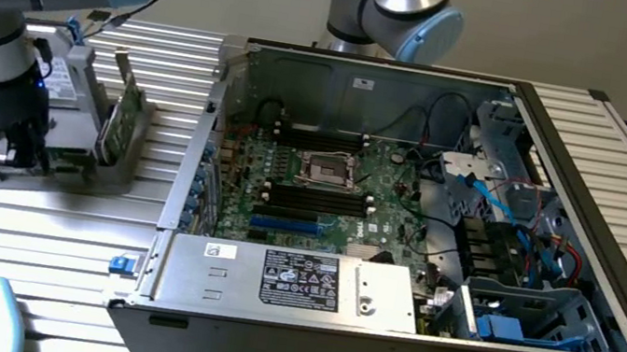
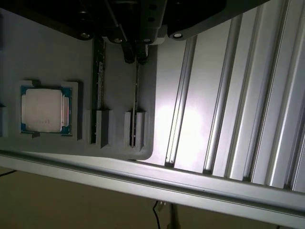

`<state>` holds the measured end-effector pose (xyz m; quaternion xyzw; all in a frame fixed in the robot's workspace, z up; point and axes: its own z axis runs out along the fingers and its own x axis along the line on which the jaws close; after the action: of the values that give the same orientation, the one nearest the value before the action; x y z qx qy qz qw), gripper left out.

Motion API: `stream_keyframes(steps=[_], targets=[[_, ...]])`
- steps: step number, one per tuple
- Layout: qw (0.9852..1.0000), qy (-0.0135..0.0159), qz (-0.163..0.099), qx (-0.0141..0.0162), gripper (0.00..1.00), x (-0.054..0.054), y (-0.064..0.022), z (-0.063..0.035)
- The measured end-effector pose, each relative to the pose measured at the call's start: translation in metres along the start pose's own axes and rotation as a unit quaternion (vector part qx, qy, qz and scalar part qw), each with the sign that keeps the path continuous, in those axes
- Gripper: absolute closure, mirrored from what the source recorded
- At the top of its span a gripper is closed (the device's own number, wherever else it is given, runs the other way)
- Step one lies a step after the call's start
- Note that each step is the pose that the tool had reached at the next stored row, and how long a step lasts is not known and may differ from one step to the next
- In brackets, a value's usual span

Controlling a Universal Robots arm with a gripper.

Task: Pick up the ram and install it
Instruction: 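Pick up the ram and move it above insertion slot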

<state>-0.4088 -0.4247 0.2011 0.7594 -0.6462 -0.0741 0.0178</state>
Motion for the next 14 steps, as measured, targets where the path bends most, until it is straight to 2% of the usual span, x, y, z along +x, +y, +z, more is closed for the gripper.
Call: stream_keyframes(steps=[8, 14], targets=[[1.0, 0.0032, 0.0, -0.0007, 0.87, 0.0004, -0.0005, 0.0061], [1.0, 0.0032, 0.0, -0.0003, 0.87, 0.0003, -0.0007, 0.0068]])
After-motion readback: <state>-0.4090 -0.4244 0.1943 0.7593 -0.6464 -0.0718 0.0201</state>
